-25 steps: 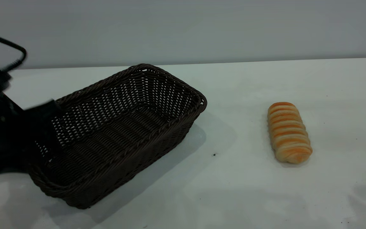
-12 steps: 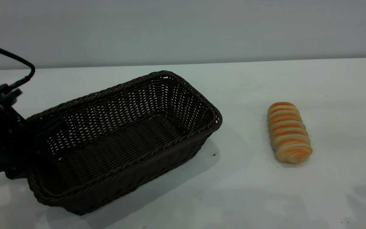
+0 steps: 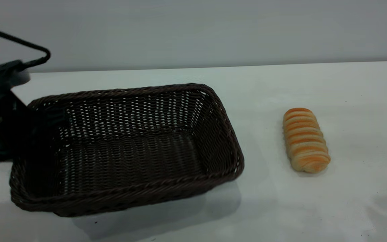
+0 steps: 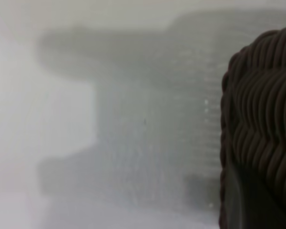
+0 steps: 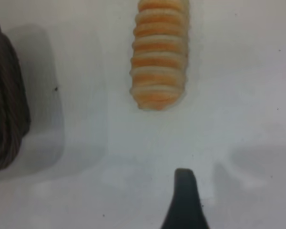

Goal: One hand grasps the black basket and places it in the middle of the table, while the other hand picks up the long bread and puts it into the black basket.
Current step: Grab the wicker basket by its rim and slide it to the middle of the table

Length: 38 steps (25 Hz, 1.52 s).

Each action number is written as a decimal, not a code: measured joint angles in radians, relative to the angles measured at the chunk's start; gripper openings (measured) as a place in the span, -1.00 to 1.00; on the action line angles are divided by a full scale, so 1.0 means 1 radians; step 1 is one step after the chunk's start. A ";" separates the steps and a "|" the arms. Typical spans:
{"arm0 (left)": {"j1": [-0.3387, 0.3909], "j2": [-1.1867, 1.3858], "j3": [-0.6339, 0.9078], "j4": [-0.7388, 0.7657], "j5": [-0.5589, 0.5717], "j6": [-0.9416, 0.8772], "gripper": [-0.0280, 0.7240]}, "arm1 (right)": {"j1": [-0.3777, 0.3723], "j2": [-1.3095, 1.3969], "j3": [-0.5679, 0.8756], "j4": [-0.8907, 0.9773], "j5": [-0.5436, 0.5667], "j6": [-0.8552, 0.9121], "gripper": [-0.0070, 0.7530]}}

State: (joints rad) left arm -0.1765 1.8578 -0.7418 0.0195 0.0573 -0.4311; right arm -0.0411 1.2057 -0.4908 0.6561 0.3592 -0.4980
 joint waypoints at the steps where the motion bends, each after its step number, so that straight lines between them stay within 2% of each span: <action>1: 0.000 0.000 -0.019 0.019 0.029 0.003 -0.57 | 0.000 0.000 0.000 0.000 0.000 0.000 0.56; 6: -0.009 0.000 -0.123 0.045 0.136 0.061 -0.57 | 0.000 0.000 0.000 0.002 0.001 -0.005 0.48; 17: -0.109 0.130 -0.316 0.047 0.215 0.081 -0.57 | 0.000 0.000 0.000 0.027 0.021 -0.042 0.42; 26: -0.115 0.228 -0.334 0.015 0.219 0.081 -0.57 | 0.000 0.000 -0.004 0.031 0.024 -0.049 0.42; 38: -0.115 0.239 -0.334 -0.009 0.232 0.083 -0.57 | 0.000 0.000 -0.005 0.073 0.032 -0.099 0.42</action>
State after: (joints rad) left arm -0.2916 2.0972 -1.0757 0.0104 0.2898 -0.3480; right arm -0.0411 1.2057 -0.4961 0.7287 0.3908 -0.5975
